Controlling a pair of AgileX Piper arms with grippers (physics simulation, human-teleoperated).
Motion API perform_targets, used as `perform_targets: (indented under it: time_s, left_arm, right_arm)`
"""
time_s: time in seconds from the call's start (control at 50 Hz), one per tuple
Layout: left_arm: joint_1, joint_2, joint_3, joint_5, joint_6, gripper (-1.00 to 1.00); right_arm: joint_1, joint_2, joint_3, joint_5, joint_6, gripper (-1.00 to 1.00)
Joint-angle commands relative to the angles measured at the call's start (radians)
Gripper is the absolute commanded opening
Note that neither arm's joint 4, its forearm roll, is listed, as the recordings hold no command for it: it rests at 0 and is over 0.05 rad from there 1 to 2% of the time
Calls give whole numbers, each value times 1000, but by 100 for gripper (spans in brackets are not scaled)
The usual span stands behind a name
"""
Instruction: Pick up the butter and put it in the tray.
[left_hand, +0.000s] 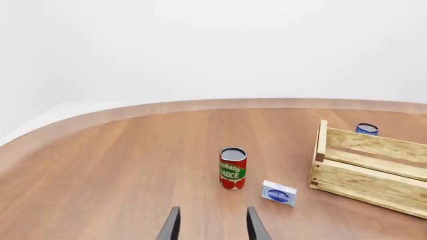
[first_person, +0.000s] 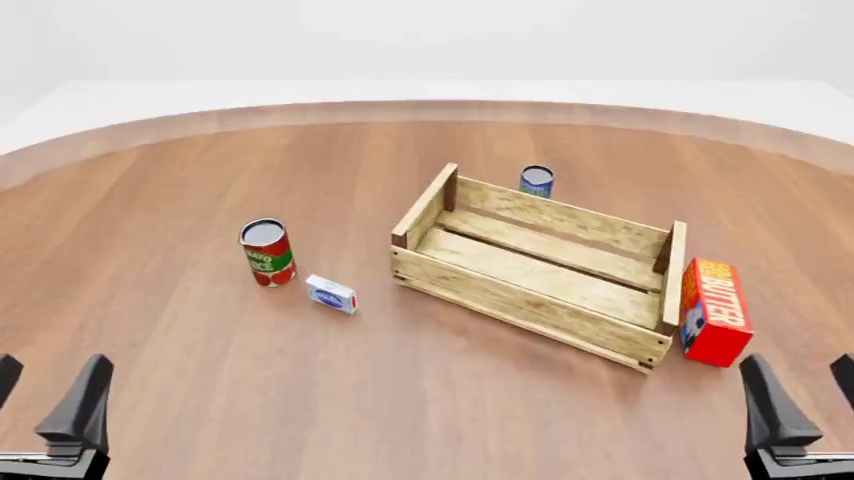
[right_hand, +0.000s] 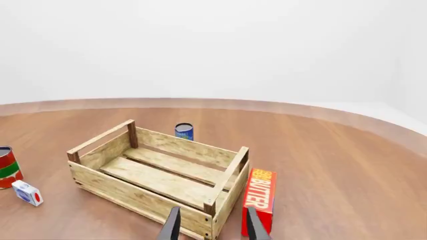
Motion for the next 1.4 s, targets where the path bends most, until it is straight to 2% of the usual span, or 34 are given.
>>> perform_targets:
  time_s: [0.02,0.24,0.38,0.5,0.54,0.72,1.18,1.4]
  left_arm:
    - [0,5,-3,-1,0,100]
    - [0,5,-3,-1,0,100]
    - [0,5,-3,-1,0,100]
    - [0,5,-3,-1,0,100]
    - [0,5,-3,-1,0,100]
    - [0,5,-3,-1,0,100]
    - [0,5,-3,-1,0,100]
    - [0,5,-3,-1,0,100]
  right_arm:
    - [-2,15,-2,-8,0,100]
    - [9,13,0,10,17,100]
    - [-48,32,0,29,33,100]
    - [-99,94,0,-10,39,100]
    - [-127,125,0,-25,3,100]
    - [-189,186,-1,-72,8,100]
    - [-256,358,1,-192,-37,100]
    - [-282,470,1,-285,-49,100]
